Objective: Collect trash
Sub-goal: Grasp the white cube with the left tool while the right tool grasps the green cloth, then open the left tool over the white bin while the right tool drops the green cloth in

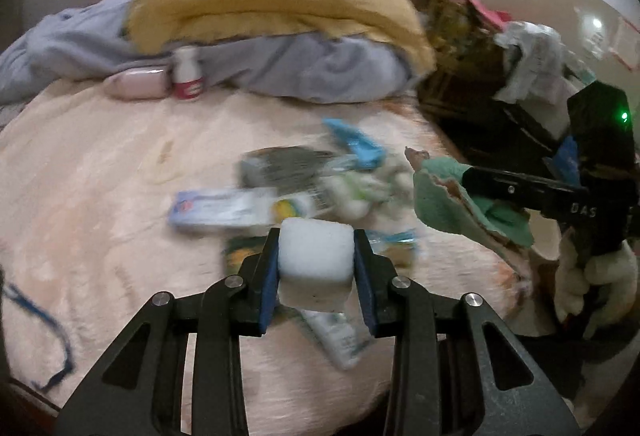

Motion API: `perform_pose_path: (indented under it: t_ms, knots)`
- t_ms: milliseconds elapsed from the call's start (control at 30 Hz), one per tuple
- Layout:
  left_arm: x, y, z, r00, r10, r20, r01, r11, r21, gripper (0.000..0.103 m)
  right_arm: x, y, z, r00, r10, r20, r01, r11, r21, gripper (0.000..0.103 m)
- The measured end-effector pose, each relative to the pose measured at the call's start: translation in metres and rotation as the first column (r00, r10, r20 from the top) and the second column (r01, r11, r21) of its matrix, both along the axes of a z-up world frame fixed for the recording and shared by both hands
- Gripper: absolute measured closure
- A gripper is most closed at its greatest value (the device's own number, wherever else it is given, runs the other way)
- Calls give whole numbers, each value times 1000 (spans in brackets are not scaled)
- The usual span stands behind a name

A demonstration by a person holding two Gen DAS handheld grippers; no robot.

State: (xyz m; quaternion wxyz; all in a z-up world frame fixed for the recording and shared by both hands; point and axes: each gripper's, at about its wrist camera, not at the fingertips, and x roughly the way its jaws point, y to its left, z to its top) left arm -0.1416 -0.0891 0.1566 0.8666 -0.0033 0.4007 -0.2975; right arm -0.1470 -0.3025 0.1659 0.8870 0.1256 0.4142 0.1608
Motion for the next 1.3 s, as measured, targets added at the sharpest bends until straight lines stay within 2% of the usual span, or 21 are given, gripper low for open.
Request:
perform_pose_path:
  t_ms: [133,267,367,500,667,767,900,967,1033,1067,1100,1200,1300]
  knots:
    - [-6,-53,9,995,-99,-11,99,995,-18,71,-27,-50,12,994,-105,18,106,994,-39,73]
    - [-16,-119,22,976,-216,-34,213,975,-56,71,-65,-120,17,970,-244,23,245,967,-75,73]
    - [-25,-171,29,957,-287,-47,283,957,-71,71,-94,-172,19,933,-358,29,360,928,-101,73]
    - [-32,-244,29,929,-361,-84,354,931,-94,71,-125,-236,10,867,-497,20,495,857,-143,73]
    - [-37,-321,20,899,-418,-129,403,906,-129,70,-146,-296,-14,796,-606,-8,597,786,-159,73]
    - [-35,-358,9,881,-447,-158,424,892,-159,70,-155,-319,-29,764,-645,-19,633,755,-169,73]
    - [-31,-395,-9,869,-456,-193,425,887,-181,66,-157,-338,-44,738,-675,-22,661,728,-184,73]
    - [-26,-409,-21,860,-457,-228,416,886,-207,58,-159,-345,-50,725,-689,-11,673,712,-202,73]
    - [-22,-415,-31,858,-440,-264,390,894,-221,50,-161,-349,-55,711,-703,2,685,693,-223,64]
    - [-20,-416,-35,858,-431,-279,378,898,-225,50,-162,-350,-56,702,-712,11,696,682,-227,58]
    - [-20,-414,-36,857,-428,-287,373,900,-226,50,-163,-350,-57,694,-719,18,704,674,-223,58]
    - [-24,-405,-31,867,-419,-268,377,905,-194,49,-165,-348,-61,695,-719,4,703,678,-215,58]
    - [-28,-387,-23,892,-393,-222,369,918,-143,49,-162,-339,-64,710,-704,-7,684,693,-226,58]
